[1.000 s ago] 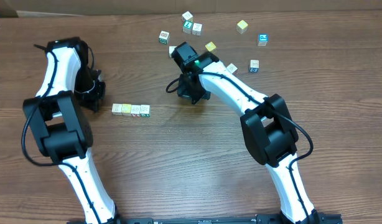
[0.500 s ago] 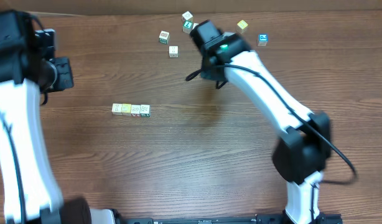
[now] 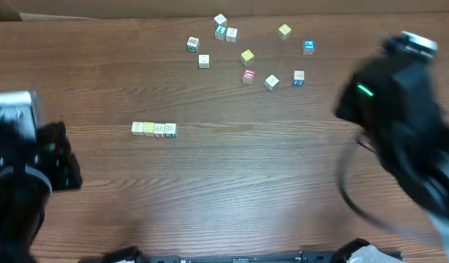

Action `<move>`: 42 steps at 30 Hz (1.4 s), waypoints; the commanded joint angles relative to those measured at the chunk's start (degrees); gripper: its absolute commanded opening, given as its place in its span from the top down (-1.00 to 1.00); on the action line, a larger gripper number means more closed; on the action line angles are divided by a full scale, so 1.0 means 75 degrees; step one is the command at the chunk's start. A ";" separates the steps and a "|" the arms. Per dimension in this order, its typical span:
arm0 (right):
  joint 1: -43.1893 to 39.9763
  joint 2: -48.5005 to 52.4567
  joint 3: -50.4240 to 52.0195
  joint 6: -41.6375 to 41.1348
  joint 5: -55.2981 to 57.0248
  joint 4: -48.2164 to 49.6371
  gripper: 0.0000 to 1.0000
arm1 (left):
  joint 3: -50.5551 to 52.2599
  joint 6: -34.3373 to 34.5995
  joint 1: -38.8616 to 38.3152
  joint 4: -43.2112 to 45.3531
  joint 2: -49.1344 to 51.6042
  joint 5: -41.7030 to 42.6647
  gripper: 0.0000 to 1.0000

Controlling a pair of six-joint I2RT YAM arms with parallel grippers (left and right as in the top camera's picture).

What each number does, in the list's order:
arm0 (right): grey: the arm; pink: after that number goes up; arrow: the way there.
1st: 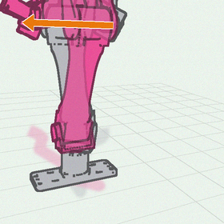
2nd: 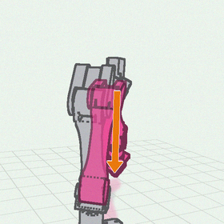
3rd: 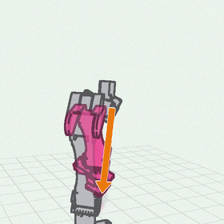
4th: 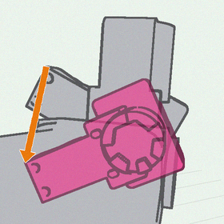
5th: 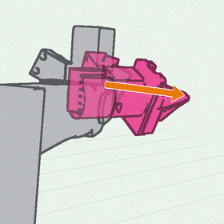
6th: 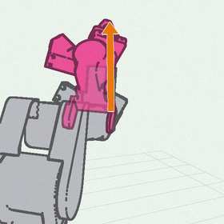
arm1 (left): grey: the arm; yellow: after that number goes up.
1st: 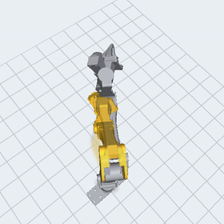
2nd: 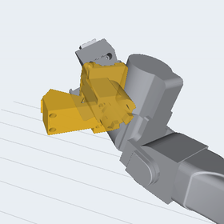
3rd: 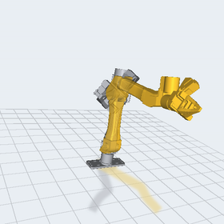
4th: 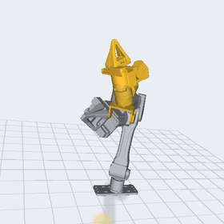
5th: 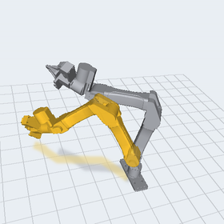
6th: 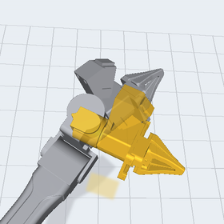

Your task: Form a horizontal line

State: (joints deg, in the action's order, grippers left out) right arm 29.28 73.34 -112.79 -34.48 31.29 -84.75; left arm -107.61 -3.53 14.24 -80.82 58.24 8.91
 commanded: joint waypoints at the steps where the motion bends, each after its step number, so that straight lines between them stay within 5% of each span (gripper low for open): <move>1: -0.0009 -0.0813 -0.0128 0.0067 0.0312 -0.0012 -0.25 | -0.0015 -0.0128 -0.0003 -0.0015 -0.0542 0.0460 0.82; 2: -0.0009 -0.0968 -0.0128 0.0067 0.0312 -0.0012 -0.40 | -0.0015 -0.0128 -0.0003 -0.0061 -0.0595 0.0458 0.75; 4: -0.0009 -0.1309 -0.0128 0.0067 0.0312 -0.0023 -0.69 | -0.0015 -0.0128 -0.0003 -0.0213 -0.0632 0.0452 0.25; 5: -0.0009 -0.1480 -0.0128 0.0064 0.0309 -0.0061 -0.95 | -0.0015 -0.0128 -0.0003 -0.0329 -0.0627 0.0452 -0.99; 16: -0.0009 -0.1851 -0.0111 0.0064 0.0277 -0.1641 -1.00 | -0.0015 -0.0128 -0.0003 -0.0629 -0.0595 0.0420 -0.99; 33: -0.0009 -0.1851 -0.0102 0.0061 0.0216 -0.1635 -1.00 | -0.0015 -0.0128 -0.0003 -0.0627 -0.0592 0.0417 -0.99; 42: -0.1941 -0.2273 0.0079 0.0064 -0.0326 -0.0699 -1.00 | -0.0015 -0.0128 -0.0003 -0.0627 -0.0595 0.0417 -0.99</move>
State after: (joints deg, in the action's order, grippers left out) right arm 19.90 58.87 -113.16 -34.28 31.64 -93.97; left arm -107.59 -3.99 14.24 -85.73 53.63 11.40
